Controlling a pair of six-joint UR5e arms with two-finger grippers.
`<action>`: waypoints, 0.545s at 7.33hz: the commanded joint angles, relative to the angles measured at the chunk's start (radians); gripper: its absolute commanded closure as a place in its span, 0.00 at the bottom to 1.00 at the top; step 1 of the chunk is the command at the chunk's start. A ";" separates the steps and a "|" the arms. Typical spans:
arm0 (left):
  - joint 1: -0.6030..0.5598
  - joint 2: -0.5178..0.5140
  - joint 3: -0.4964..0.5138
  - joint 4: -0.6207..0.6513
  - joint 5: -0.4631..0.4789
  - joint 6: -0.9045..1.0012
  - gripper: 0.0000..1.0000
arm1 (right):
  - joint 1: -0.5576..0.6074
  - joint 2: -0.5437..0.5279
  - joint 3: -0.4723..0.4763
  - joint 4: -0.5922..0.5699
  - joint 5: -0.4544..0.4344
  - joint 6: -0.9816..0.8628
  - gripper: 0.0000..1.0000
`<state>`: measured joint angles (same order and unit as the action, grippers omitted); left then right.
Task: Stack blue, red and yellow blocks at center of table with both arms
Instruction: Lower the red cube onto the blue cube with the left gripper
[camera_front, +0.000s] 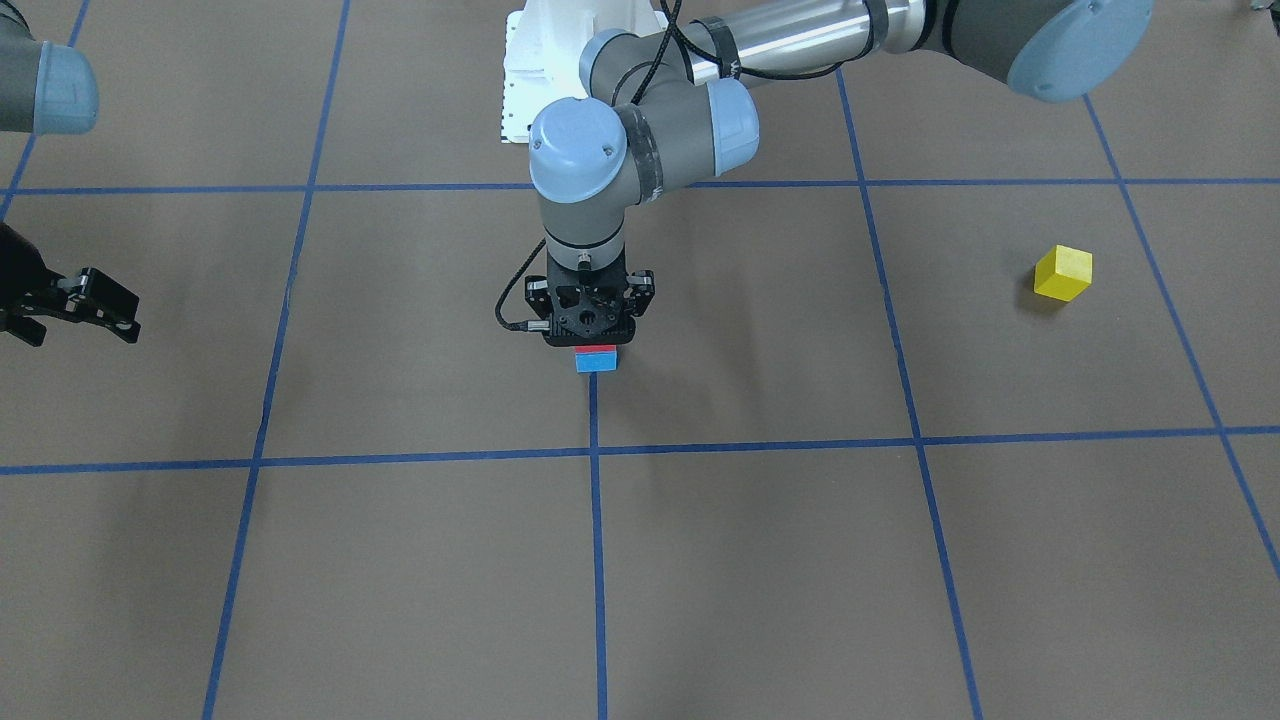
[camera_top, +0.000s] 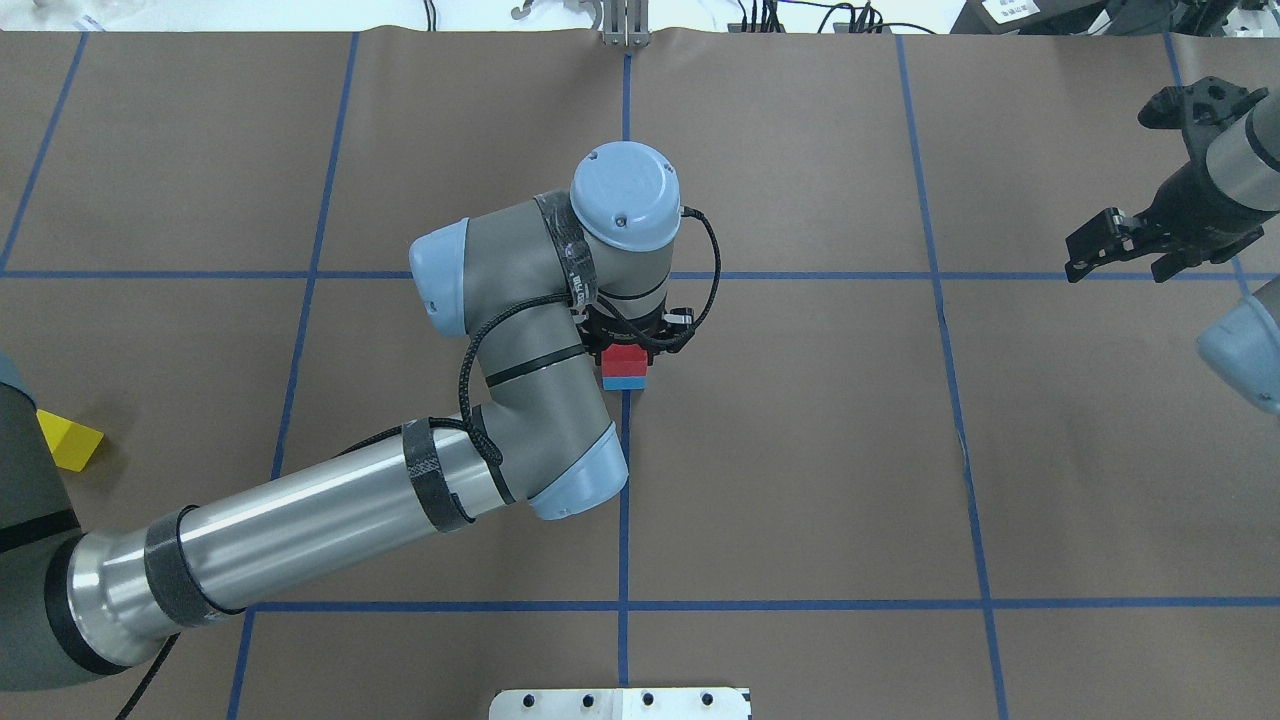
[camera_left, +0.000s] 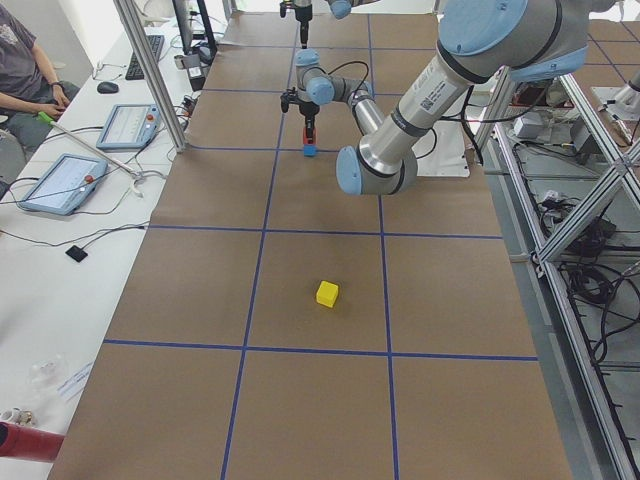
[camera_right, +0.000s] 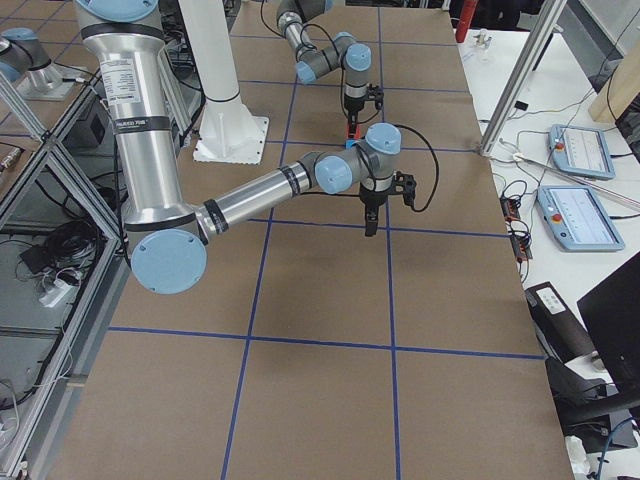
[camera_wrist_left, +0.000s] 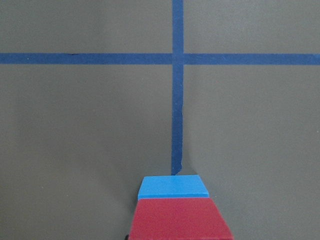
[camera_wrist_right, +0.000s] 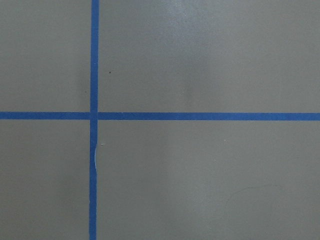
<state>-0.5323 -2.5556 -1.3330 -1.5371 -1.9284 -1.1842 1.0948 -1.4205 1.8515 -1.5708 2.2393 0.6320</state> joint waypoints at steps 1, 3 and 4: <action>0.000 0.000 0.000 0.000 0.000 0.002 0.69 | 0.000 0.000 0.000 0.000 -0.001 0.000 0.00; 0.002 0.000 0.000 -0.002 0.000 0.005 0.37 | 0.000 0.000 0.000 0.000 -0.001 0.000 0.00; 0.002 0.002 0.000 -0.006 0.000 0.005 0.28 | 0.000 0.000 0.000 0.000 -0.001 0.000 0.00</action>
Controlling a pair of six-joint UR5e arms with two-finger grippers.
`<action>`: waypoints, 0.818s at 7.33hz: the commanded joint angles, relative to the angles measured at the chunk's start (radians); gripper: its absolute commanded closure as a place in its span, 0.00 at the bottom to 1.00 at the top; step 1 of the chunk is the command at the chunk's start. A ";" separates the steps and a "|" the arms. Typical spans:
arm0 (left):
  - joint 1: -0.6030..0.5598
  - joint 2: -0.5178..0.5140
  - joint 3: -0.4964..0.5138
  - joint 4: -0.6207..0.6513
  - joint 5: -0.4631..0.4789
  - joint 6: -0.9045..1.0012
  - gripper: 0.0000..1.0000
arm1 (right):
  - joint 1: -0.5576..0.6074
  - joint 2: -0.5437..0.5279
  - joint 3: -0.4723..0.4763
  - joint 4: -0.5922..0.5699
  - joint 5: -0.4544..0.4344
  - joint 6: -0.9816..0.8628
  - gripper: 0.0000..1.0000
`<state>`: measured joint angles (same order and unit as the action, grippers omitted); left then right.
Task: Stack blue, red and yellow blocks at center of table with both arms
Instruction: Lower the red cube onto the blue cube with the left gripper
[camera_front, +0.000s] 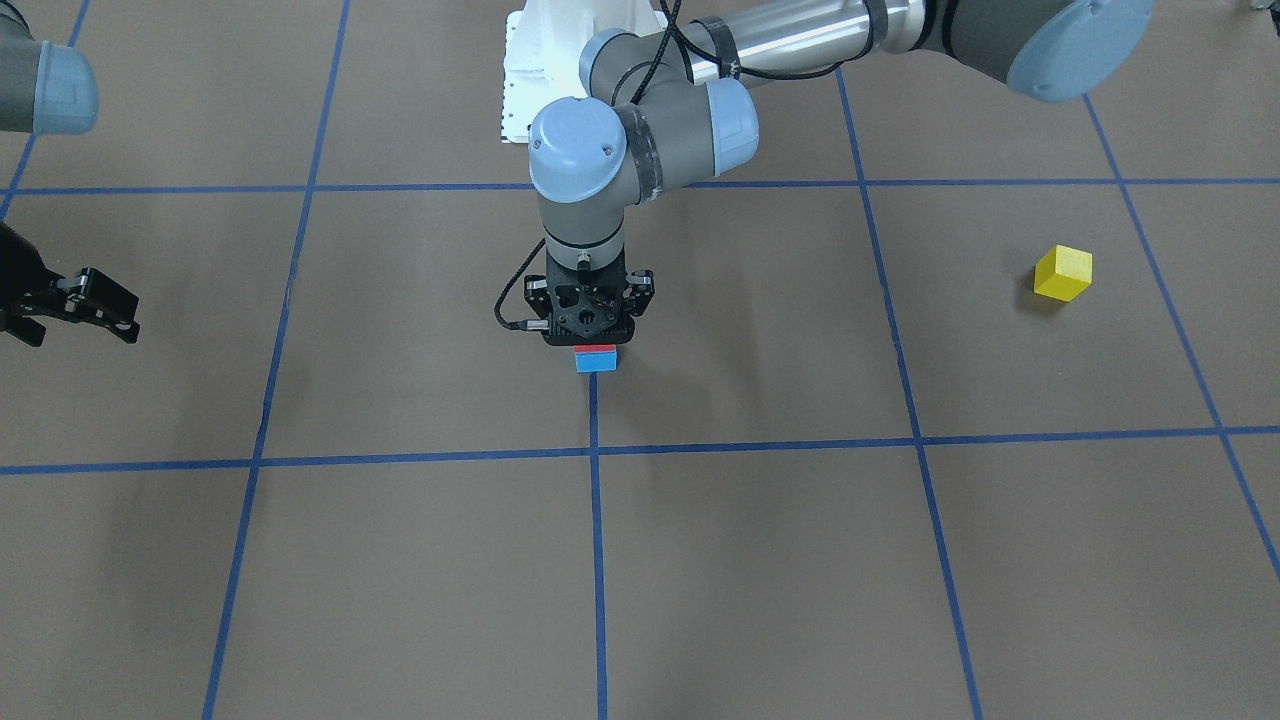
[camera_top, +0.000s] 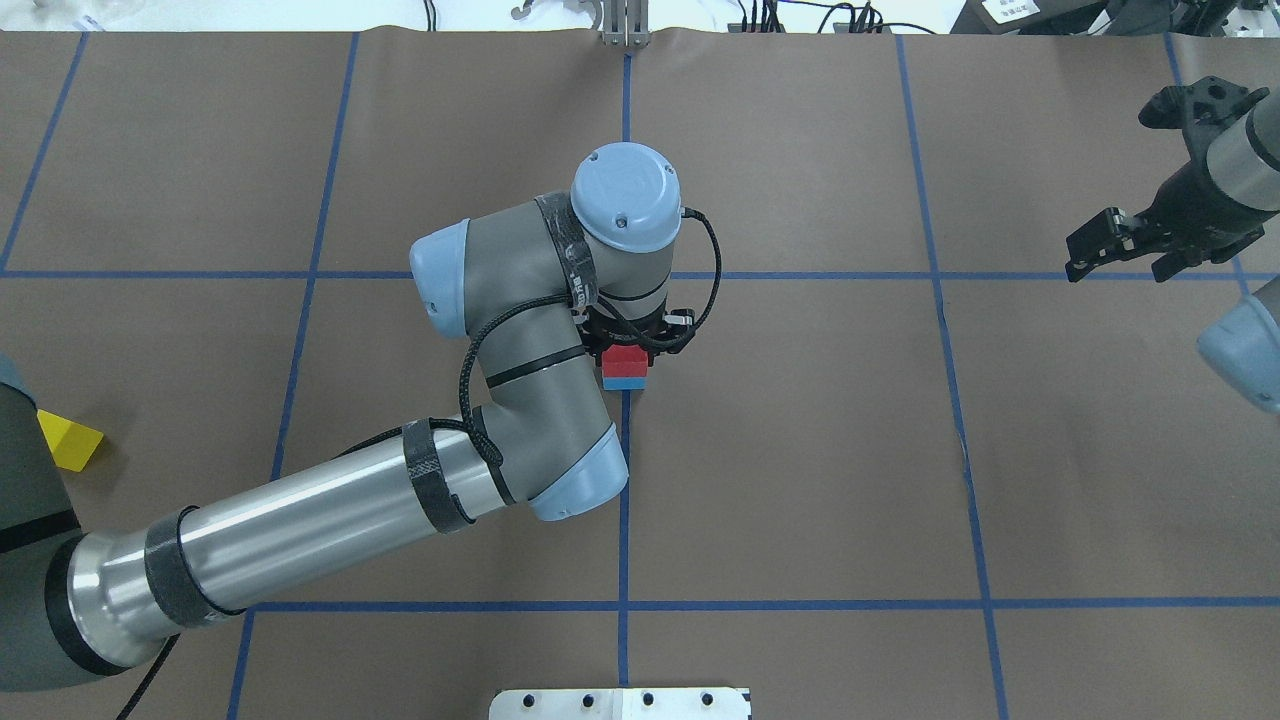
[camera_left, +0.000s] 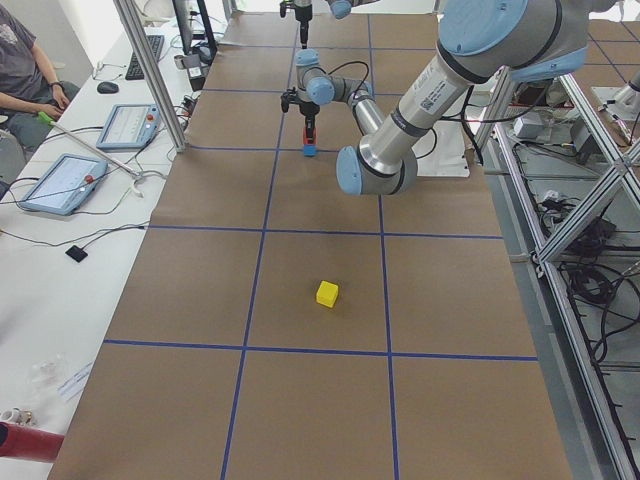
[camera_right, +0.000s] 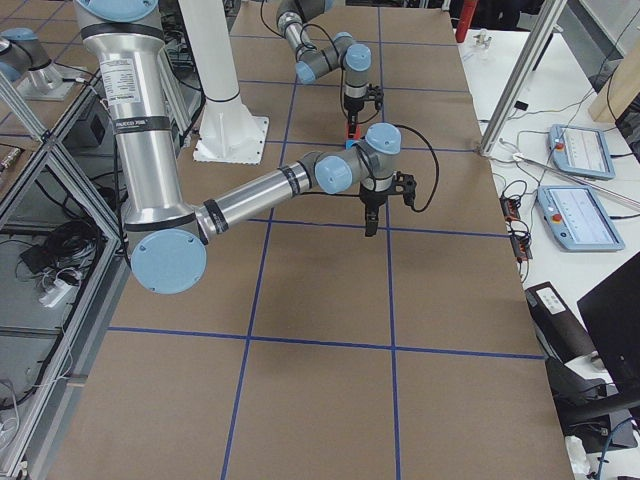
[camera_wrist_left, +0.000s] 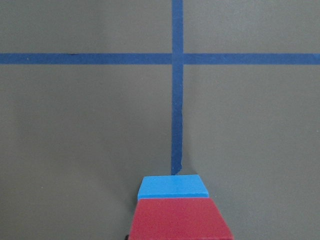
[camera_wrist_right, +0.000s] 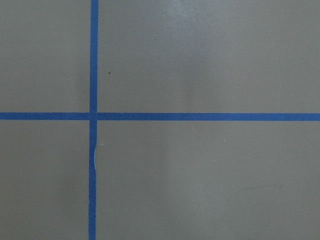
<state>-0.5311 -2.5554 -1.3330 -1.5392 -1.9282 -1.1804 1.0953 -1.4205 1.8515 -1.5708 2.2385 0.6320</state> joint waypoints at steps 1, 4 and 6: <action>0.000 0.001 0.002 -0.004 0.000 0.002 0.19 | -0.002 0.000 0.000 0.000 0.000 0.000 0.00; -0.006 -0.002 -0.024 0.001 0.000 0.001 0.01 | 0.000 0.002 0.000 0.000 0.000 0.000 0.00; -0.042 0.004 -0.194 0.127 -0.003 0.011 0.01 | -0.002 0.003 -0.003 0.000 -0.002 0.000 0.00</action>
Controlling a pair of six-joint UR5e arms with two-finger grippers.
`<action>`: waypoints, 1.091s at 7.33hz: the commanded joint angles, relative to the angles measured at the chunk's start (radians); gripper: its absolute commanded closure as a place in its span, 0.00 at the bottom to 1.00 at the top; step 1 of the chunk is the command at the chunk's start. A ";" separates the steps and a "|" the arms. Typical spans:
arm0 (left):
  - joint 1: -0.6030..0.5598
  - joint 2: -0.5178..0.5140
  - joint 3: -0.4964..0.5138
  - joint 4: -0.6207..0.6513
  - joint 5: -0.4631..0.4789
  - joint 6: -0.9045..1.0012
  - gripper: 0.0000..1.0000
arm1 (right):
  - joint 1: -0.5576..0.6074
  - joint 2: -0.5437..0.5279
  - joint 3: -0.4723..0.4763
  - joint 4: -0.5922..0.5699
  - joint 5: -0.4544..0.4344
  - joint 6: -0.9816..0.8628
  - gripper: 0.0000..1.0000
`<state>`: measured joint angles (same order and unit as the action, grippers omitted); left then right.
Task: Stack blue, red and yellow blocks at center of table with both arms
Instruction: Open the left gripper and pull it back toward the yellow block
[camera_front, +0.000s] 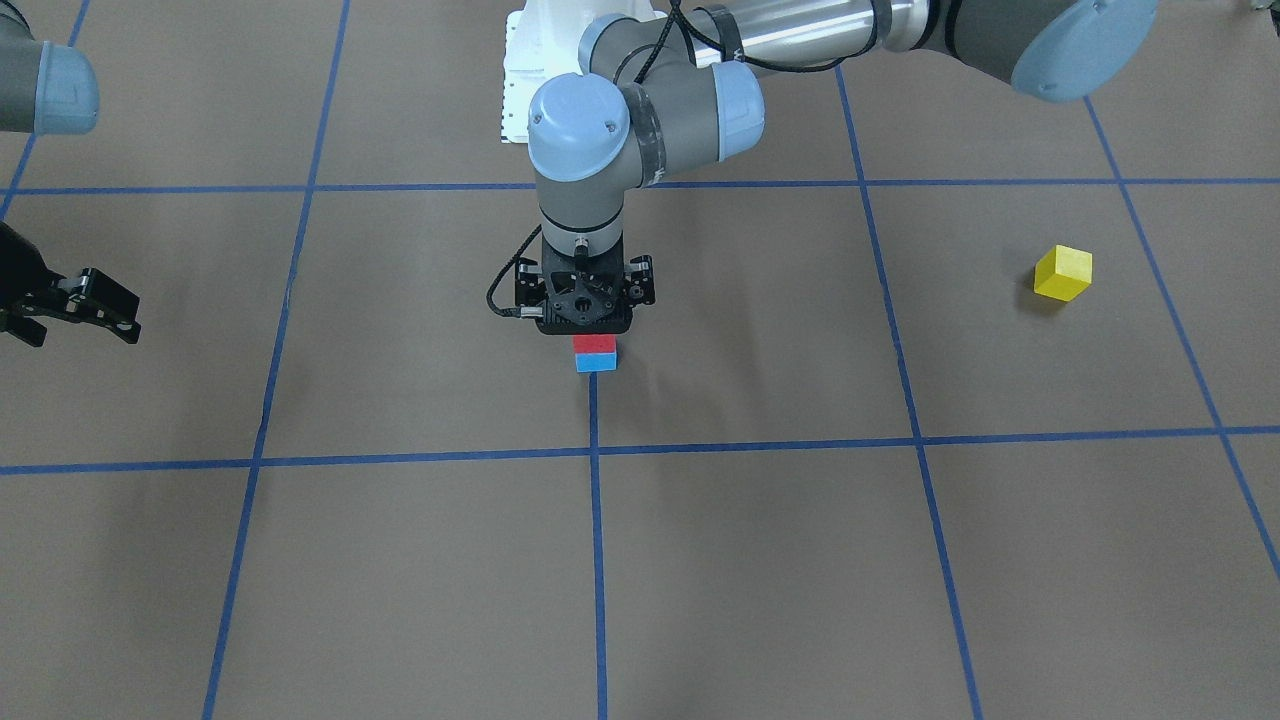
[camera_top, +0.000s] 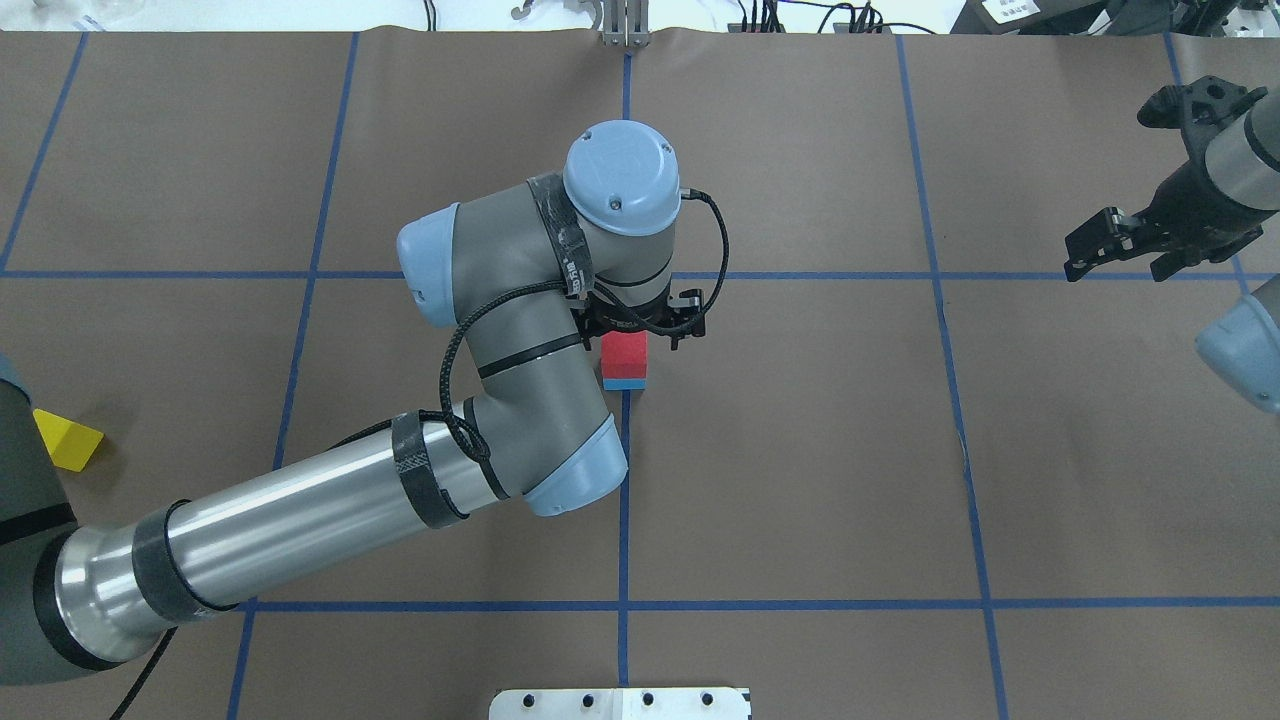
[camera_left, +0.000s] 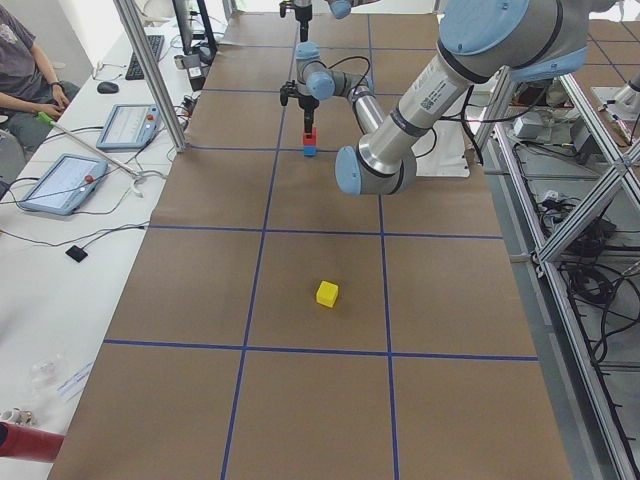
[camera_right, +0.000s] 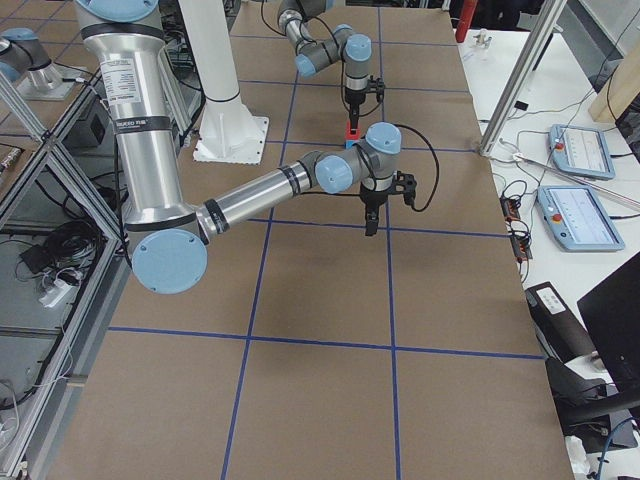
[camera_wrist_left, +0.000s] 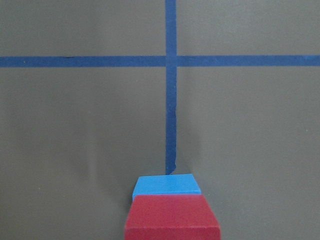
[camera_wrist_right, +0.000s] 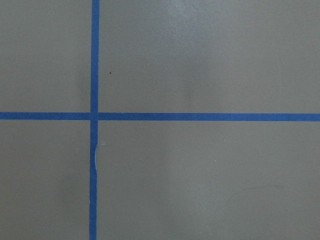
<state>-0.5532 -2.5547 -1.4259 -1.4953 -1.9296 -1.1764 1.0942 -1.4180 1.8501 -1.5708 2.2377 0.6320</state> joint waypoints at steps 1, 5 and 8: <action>-0.028 0.075 -0.198 0.110 -0.002 0.009 0.01 | 0.000 0.002 -0.002 0.000 -0.001 0.000 0.00; -0.079 0.948 -0.593 -0.335 -0.008 0.270 0.01 | 0.000 -0.001 -0.002 0.000 0.000 0.000 0.00; -0.170 1.142 -0.527 -0.551 -0.123 0.404 0.01 | -0.003 0.001 -0.009 -0.002 0.006 0.005 0.00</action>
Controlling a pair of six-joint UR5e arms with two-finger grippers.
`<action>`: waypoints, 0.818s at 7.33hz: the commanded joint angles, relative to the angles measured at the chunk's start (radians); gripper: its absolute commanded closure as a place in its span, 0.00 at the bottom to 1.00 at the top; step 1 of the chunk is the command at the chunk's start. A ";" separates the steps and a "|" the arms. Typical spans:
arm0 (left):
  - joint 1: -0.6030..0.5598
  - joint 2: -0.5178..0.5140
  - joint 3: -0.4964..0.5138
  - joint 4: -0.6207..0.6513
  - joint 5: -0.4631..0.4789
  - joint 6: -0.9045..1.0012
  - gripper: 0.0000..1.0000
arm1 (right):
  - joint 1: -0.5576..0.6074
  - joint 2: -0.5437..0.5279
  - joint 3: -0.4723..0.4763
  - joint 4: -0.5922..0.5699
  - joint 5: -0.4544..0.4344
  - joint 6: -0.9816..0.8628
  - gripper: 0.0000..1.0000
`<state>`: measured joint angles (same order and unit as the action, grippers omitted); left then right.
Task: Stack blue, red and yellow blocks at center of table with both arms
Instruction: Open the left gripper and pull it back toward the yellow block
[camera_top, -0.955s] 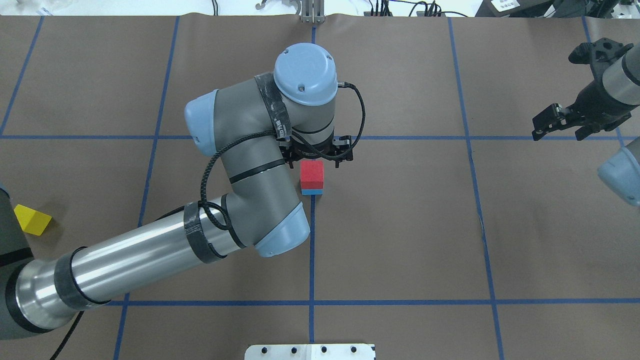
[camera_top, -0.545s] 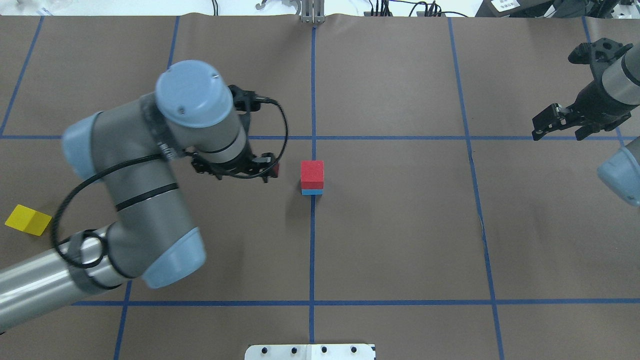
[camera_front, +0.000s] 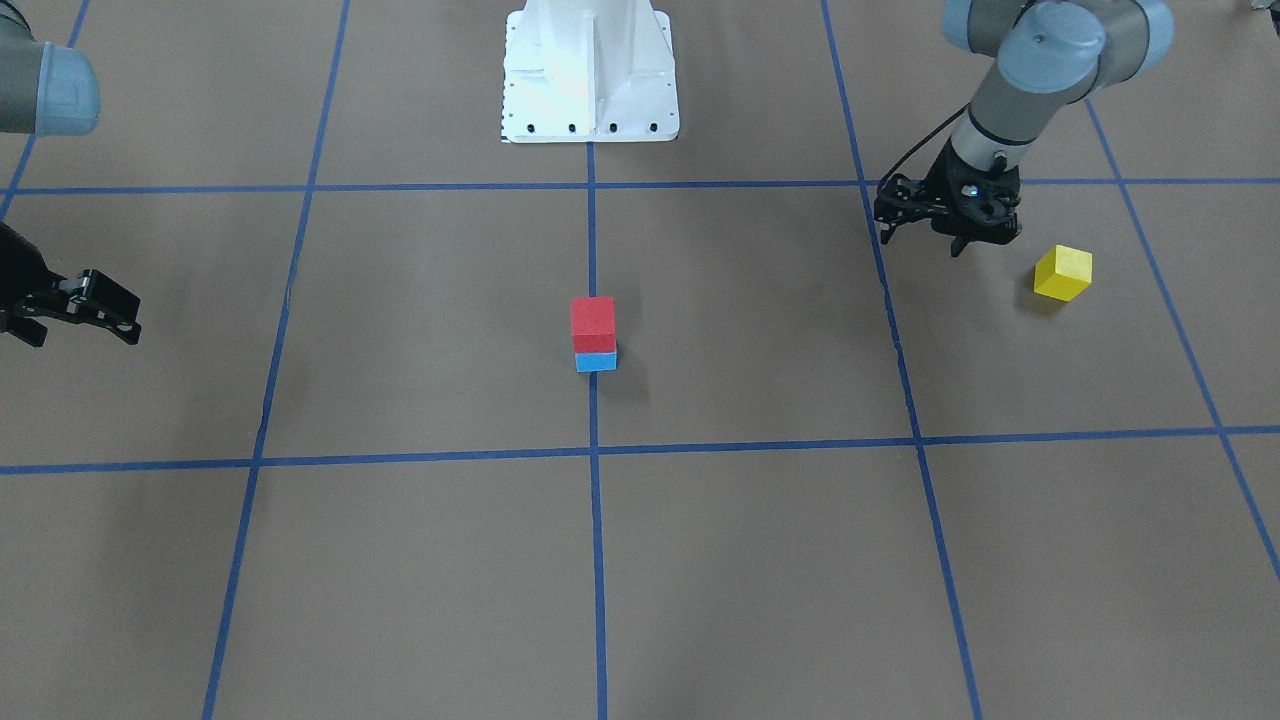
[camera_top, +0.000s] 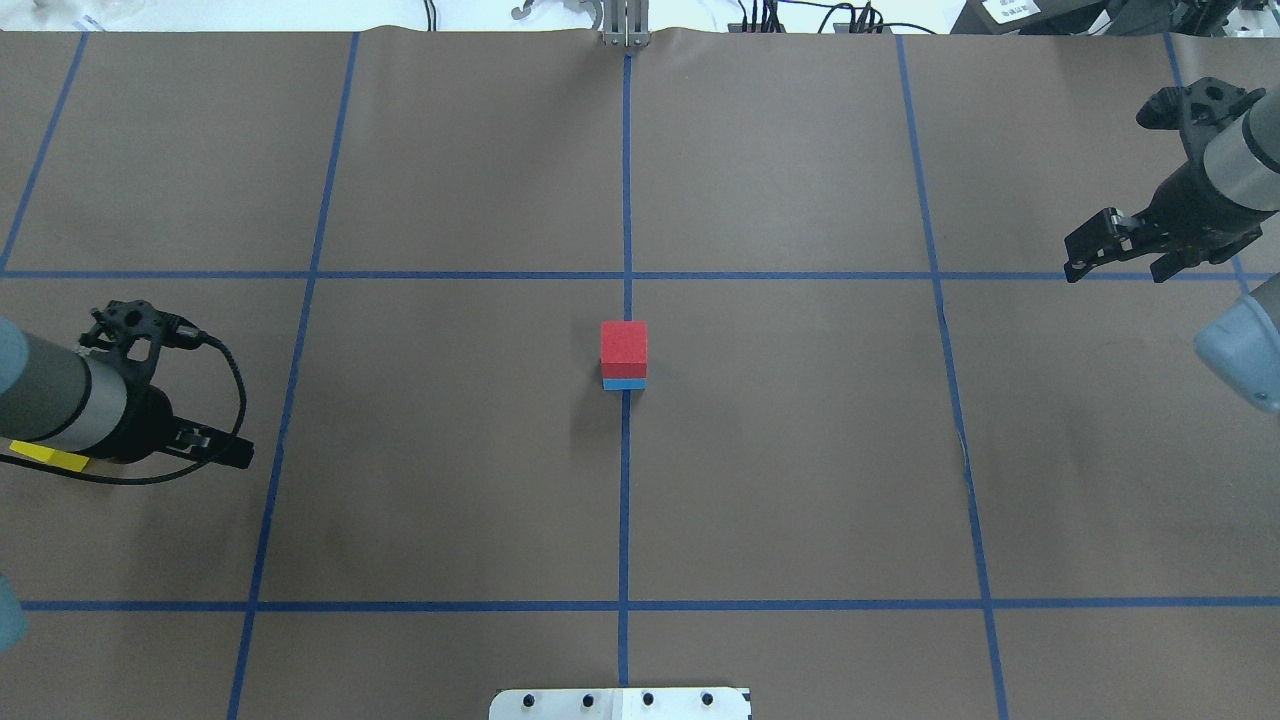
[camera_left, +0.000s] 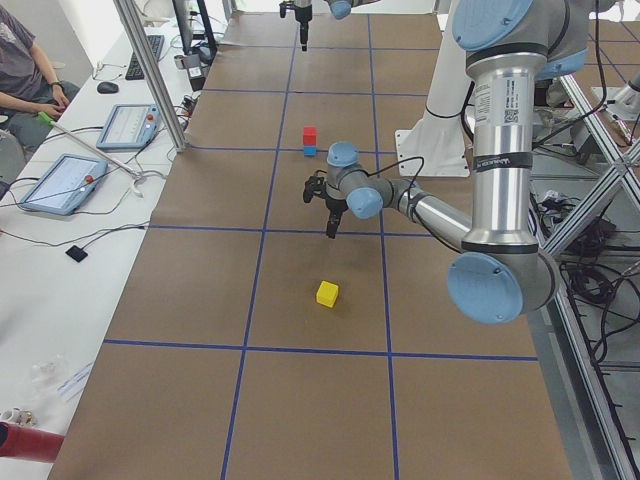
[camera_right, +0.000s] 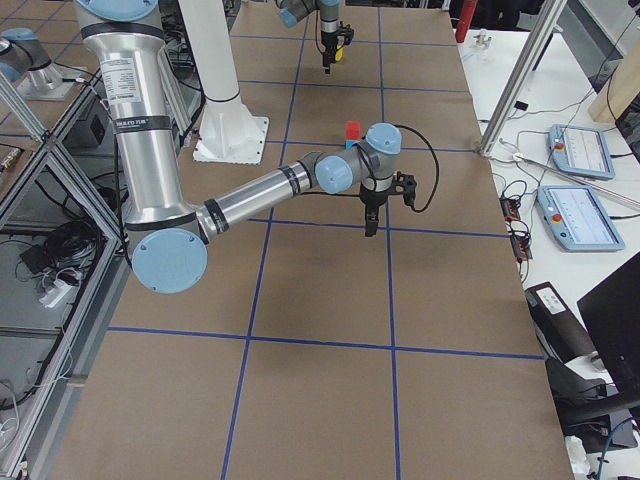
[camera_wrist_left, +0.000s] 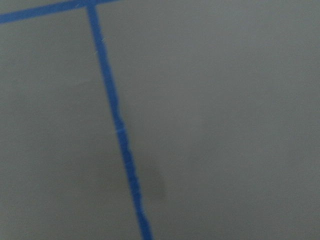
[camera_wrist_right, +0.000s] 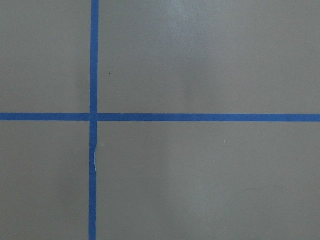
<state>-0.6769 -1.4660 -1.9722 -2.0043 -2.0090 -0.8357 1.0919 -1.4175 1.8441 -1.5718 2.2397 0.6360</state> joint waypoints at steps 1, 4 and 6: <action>-0.119 0.058 0.021 -0.024 -0.091 0.091 0.01 | -0.001 0.000 -0.008 -0.001 0.008 -0.001 0.00; -0.274 0.047 0.076 0.120 -0.099 0.430 0.01 | -0.003 0.008 -0.029 -0.001 0.006 -0.001 0.00; -0.274 0.036 0.160 0.099 -0.099 0.434 0.01 | -0.010 0.009 -0.031 -0.001 0.003 0.002 0.00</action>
<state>-0.9442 -1.4209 -1.8642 -1.9032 -2.1069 -0.4231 1.0861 -1.4093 1.8147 -1.5723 2.2444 0.6355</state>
